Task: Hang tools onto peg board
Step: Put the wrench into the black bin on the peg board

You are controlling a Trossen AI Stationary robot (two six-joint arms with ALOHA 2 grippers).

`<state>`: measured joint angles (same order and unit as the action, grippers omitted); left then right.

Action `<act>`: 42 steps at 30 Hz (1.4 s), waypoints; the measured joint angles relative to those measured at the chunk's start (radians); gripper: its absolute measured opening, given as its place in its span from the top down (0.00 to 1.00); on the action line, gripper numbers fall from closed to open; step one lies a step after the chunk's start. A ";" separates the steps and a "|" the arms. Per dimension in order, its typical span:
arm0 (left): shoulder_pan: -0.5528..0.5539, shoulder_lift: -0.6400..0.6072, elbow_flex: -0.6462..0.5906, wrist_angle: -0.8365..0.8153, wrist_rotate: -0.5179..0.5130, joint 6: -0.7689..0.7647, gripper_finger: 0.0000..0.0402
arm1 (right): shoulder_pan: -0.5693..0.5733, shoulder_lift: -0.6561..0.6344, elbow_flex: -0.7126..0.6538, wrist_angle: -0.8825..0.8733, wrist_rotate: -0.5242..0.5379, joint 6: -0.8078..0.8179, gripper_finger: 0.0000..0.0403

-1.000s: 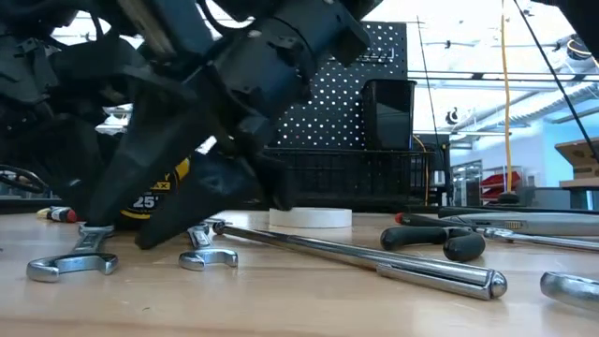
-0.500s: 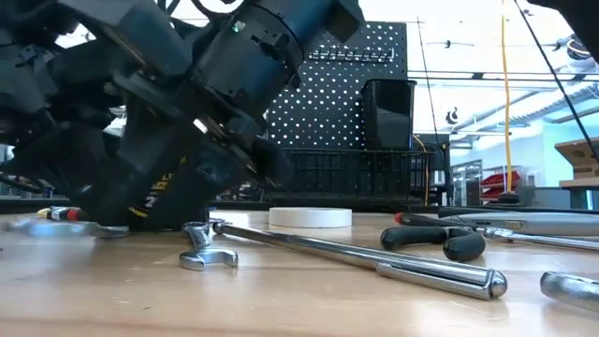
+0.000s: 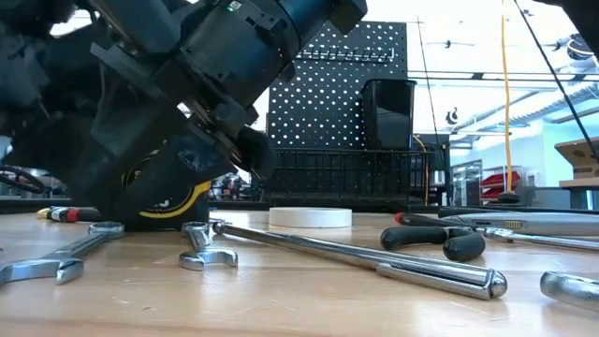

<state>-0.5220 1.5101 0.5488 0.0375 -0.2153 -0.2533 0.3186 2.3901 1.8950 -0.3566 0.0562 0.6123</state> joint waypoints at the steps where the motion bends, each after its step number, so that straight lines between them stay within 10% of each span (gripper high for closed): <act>1: 0.000 0.000 0.000 -0.017 -0.005 -0.016 1.00 | 0.000 0.000 0.000 0.004 0.001 0.001 0.62; 26: 0.000 0.060 0.002 0.014 0.024 -0.056 1.00 | -0.016 0.000 0.000 -0.023 -0.102 0.140 0.62; 42: -0.003 0.061 0.000 0.008 0.049 -0.071 1.00 | -0.013 0.001 -0.004 -0.056 -0.211 -1.151 0.62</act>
<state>-0.5251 1.5711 0.5484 0.0460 -0.1662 -0.3244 0.3054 2.3911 1.8913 -0.4128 -0.1551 -0.5390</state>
